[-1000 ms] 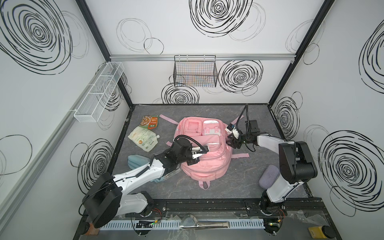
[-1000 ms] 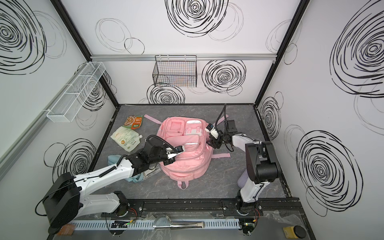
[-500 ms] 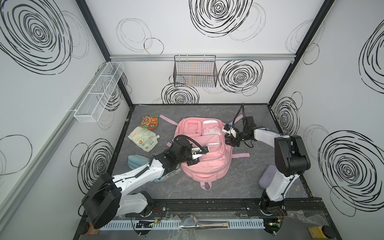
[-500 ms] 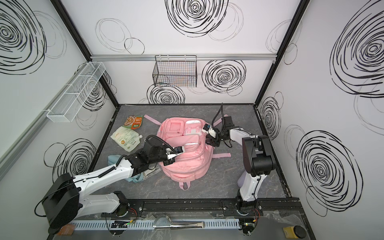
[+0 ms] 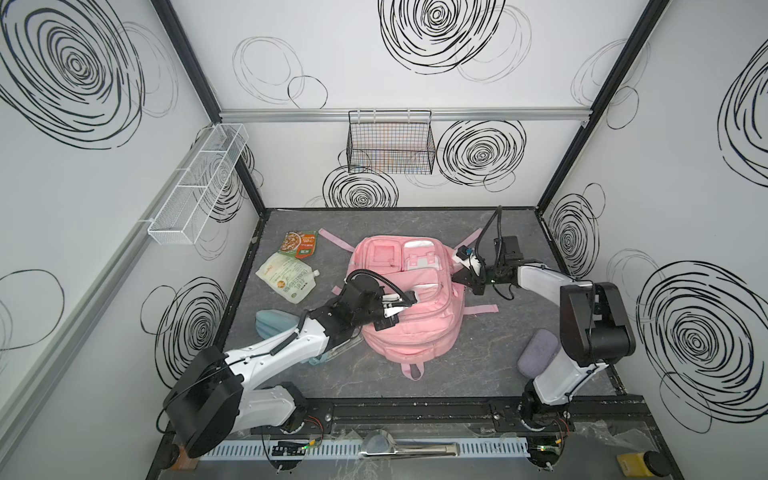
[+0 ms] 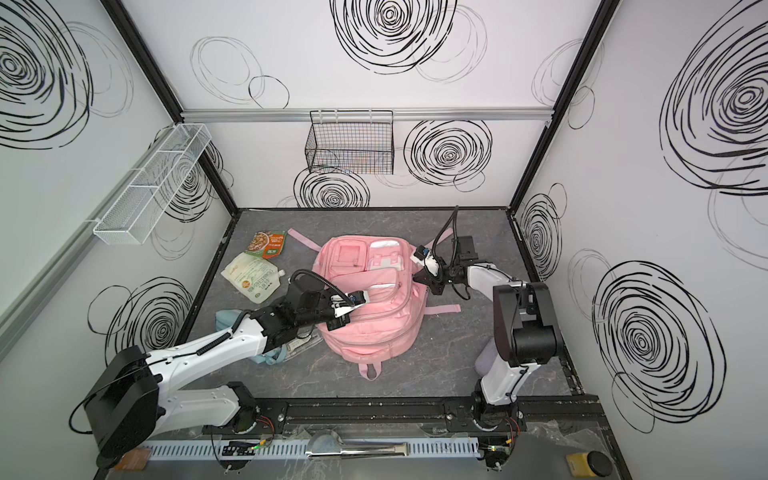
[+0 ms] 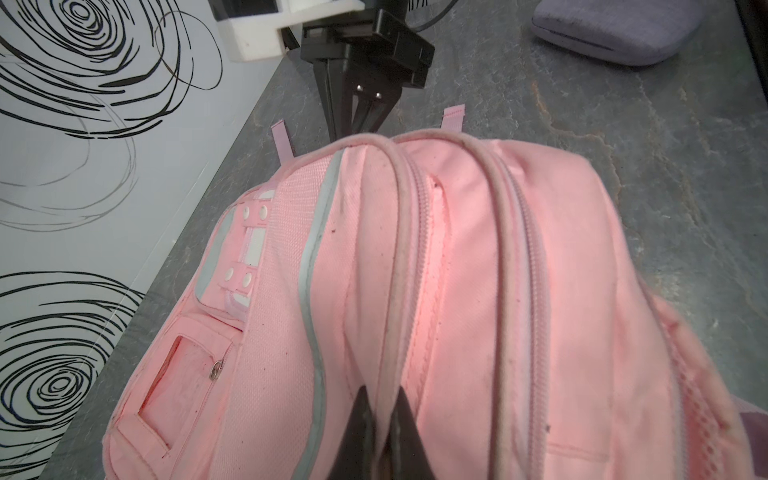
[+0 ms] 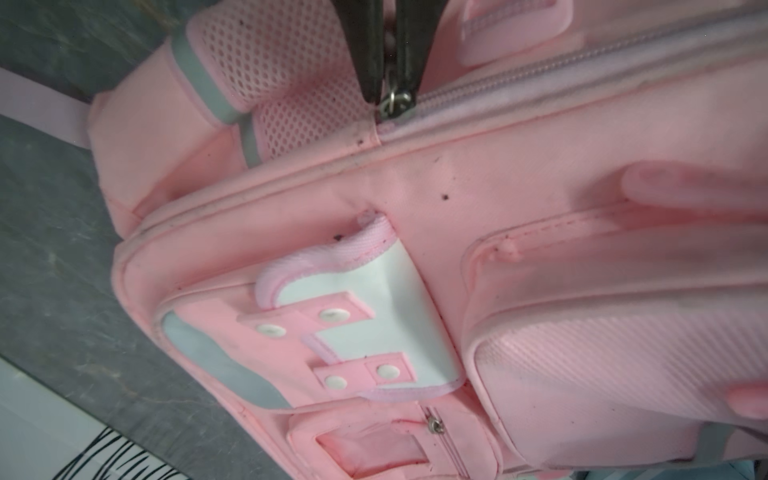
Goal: Pack the student bag
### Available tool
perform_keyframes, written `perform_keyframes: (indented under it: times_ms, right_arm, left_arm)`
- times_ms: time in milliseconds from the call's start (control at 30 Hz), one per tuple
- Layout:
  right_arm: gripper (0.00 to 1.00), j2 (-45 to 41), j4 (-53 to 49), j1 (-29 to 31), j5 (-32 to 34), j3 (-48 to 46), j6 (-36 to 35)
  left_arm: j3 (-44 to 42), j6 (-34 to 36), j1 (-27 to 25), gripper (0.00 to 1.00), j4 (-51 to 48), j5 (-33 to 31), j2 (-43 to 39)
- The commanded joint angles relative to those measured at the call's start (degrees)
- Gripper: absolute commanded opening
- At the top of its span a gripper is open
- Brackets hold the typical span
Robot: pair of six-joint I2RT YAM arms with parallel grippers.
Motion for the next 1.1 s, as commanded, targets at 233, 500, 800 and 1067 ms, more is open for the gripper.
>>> perform_keyframes:
  times_ms: [233,500,800,1067]
  right_arm:
    - [0.00,-7.13,4.57,1.78,2.80,-2.37,12.93]
    - [0.00,-17.40,3.11,3.49,14.18,-3.01,29.72]
    - [0.00,-20.12,-10.60,5.27,18.29,1.45,36.03]
    - [0.00,-23.40,-9.55,4.58,16.23,-1.12,46.90]
  left_arm:
    - [3.12,-5.48,0.41,0.00,12.24,0.38,0.82]
    - [9.25,-14.29,0.41,0.00,10.02,-6.66,7.25]
    - [14.79,-28.28,-0.58,0.00,10.57,-17.09,9.70]
    - [18.98,-36.44,-2.23,0.00,4.27,-36.27,11.91]
